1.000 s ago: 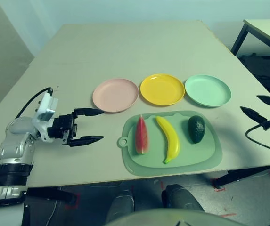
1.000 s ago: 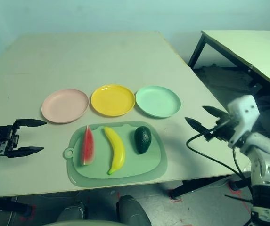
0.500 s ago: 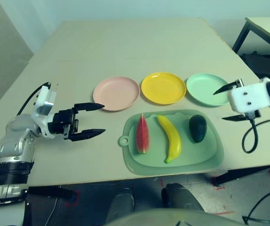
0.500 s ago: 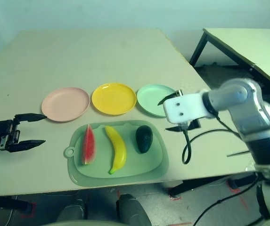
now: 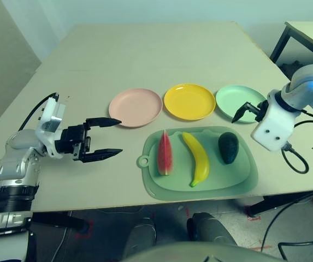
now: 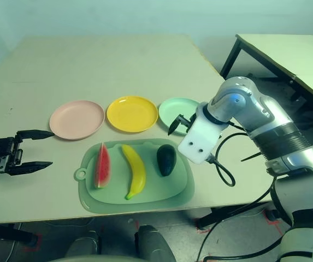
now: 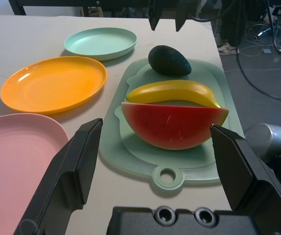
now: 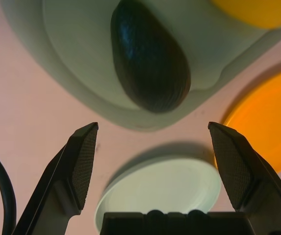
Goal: Place the fruits into color-matched plates.
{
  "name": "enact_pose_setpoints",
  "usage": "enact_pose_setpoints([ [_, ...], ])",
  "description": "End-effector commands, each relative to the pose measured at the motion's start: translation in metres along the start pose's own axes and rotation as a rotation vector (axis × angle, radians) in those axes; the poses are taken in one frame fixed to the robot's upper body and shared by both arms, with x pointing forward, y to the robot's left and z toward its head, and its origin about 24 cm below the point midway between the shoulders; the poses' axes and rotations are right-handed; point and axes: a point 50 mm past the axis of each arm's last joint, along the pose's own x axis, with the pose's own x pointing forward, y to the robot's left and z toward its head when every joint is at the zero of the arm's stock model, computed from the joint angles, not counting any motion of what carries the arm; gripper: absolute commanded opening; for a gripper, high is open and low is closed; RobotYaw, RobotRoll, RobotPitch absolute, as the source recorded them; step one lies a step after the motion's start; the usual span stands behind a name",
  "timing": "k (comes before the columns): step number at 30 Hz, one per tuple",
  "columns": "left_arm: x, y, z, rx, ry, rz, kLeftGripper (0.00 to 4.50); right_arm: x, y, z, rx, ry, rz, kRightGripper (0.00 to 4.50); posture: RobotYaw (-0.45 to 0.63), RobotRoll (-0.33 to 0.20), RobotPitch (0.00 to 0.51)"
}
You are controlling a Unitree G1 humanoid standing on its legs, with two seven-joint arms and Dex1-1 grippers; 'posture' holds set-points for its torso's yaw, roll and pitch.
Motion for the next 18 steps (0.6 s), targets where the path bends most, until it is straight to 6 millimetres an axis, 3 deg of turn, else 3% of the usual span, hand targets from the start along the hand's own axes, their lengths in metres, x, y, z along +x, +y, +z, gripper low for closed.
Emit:
enact_pose_setpoints([
  [1, 0.004, 0.003, -0.002, -0.001, 0.012, -0.002, 4.46, 0.012, -0.004, 0.005, -0.016, -0.041, 0.020, 4.50, -0.10, 0.000, 0.051],
  [7, 0.006, 0.005, -0.002, 0.004, 0.011, -0.011, 4.46, 0.023, -0.014, 0.007, -0.040, -0.067, 0.011, 4.50, -0.09, 0.000, 0.058],
  [18, 0.004, 0.008, 0.003, 0.019, 0.026, -0.015, 4.46, 0.043, -0.001, 0.002, -0.022, -0.089, 0.074, 4.50, -0.07, 0.000, 0.067],
])
